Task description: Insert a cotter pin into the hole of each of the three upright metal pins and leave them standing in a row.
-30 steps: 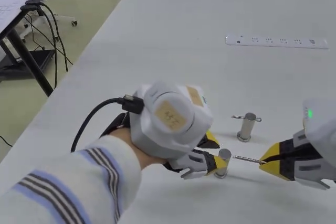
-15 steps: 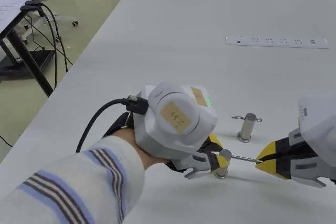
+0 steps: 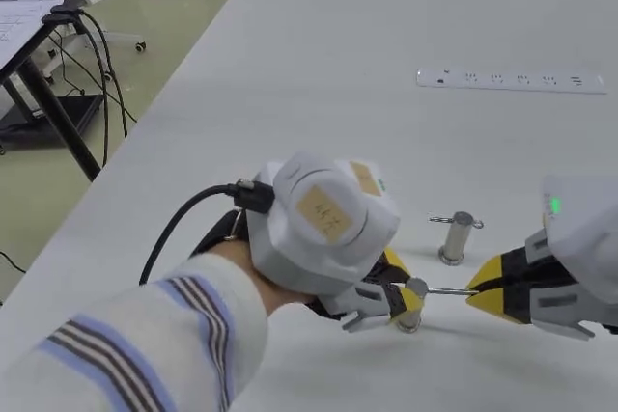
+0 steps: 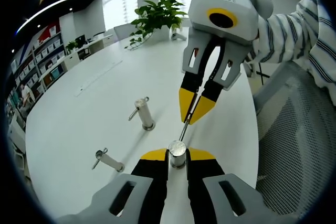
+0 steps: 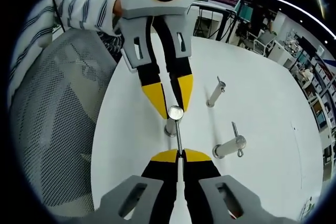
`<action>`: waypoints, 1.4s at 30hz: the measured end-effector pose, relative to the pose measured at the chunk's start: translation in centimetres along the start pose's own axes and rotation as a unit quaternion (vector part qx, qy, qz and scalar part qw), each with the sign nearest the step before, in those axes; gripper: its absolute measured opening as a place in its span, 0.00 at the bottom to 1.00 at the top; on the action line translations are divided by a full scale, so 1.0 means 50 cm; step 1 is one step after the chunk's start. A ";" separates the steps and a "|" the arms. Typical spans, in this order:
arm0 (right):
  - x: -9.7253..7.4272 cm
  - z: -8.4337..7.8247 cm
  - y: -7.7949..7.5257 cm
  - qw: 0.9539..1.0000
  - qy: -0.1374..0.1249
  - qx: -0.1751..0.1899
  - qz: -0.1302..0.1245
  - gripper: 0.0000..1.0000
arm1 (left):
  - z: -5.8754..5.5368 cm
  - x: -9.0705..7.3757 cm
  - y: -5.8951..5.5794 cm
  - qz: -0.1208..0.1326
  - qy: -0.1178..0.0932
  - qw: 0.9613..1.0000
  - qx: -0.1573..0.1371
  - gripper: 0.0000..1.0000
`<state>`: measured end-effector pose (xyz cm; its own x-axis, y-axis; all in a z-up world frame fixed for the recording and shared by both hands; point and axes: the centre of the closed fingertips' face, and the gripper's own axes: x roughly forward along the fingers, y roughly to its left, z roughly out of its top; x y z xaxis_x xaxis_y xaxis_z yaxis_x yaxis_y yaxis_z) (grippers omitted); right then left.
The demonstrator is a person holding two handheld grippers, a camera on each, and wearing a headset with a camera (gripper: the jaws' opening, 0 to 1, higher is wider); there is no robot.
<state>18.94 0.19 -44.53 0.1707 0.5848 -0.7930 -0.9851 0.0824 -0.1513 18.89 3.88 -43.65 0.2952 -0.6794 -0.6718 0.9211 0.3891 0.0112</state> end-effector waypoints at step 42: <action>0.038 0.050 0.014 0.998 -0.044 -0.028 0.041 0.00 | 0.005 0.005 -0.008 0.002 -0.001 1.000 0.001 0.09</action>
<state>18.51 3.39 -44.67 0.0855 0.6565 -0.7494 -0.9923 -0.0114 -0.1231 18.66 3.38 -43.65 0.2997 -0.6795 -0.6697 0.9201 0.3913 0.0148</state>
